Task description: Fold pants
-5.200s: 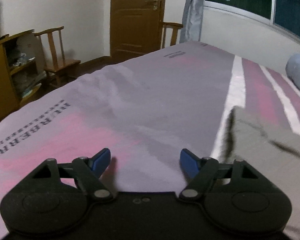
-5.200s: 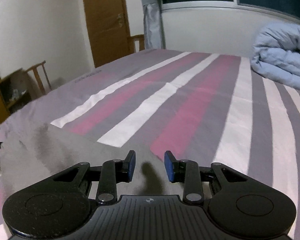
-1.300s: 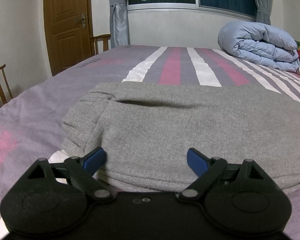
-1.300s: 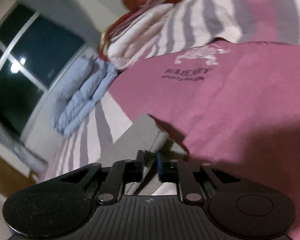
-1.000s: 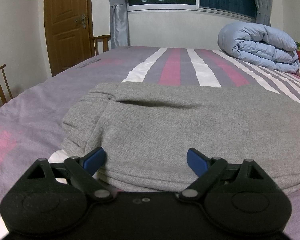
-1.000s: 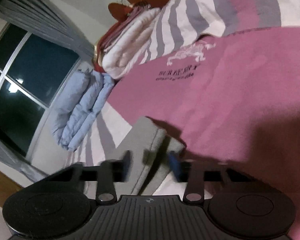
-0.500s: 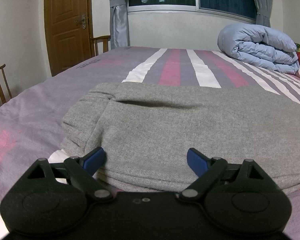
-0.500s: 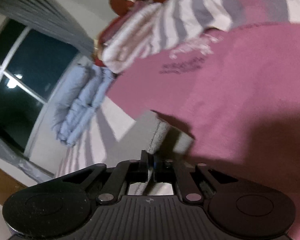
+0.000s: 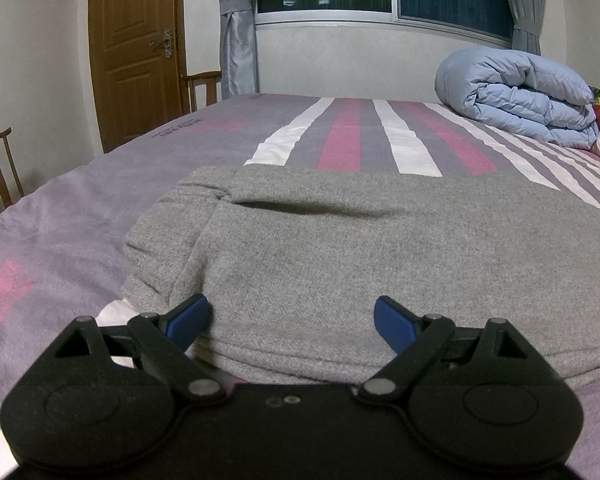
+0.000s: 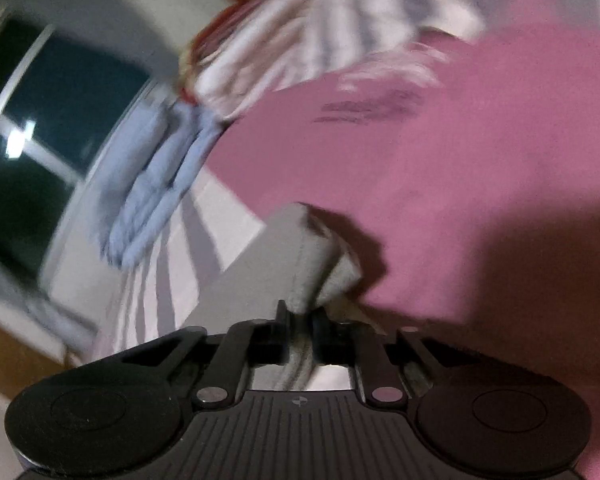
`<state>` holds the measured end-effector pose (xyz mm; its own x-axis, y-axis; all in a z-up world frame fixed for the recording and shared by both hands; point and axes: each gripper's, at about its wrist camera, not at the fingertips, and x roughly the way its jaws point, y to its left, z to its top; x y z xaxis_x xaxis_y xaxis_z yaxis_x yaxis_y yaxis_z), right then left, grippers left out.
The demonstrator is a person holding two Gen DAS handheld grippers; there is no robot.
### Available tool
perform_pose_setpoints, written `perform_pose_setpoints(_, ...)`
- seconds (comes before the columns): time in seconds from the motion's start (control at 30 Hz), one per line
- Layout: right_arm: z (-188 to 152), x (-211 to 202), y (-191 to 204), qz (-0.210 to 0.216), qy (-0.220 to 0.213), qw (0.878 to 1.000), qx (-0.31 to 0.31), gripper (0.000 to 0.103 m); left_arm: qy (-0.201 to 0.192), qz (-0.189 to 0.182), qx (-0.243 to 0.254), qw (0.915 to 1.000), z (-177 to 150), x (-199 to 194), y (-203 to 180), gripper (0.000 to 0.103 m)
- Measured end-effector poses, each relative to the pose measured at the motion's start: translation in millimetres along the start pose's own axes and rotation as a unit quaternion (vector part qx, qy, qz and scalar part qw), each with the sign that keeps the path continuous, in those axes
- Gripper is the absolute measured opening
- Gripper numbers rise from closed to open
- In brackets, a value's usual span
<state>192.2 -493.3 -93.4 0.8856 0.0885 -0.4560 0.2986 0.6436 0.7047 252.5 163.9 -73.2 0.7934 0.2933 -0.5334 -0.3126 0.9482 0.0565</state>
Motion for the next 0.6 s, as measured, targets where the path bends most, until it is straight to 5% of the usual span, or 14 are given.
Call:
perform_pose_setpoints(0.07,11,-13,32,0.026,-0.020,0.997,-0.067,0.010,-0.001,0.001,0.001,1.0000,0,0,0,0.083)
perform_pose_setpoints(0.2,18,-57,87,0.111,-0.092,0.970,-0.195,0.010,-0.002,0.001,0.001,1.0000,-1,0,1,0.083)
perform_pose_setpoints(0.27,17,-47,64,0.070,-0.083,0.979,-0.174,0.010,-0.002,0.000,0.000,1.0000,-1,0,1,0.083)
perform_pose_setpoints(0.37,6,-3,-3,0.004,0.015,0.998,-0.067,0.011,-0.002,-0.003,0.000,1.0000,-1,-1,1,0.083)
perform_pose_setpoints(0.6,-14,0,-27,0.008,-0.002,1.000,-0.001,0.011,-0.002,-0.004,-0.002,1.0000,-2,-1,3,0.084)
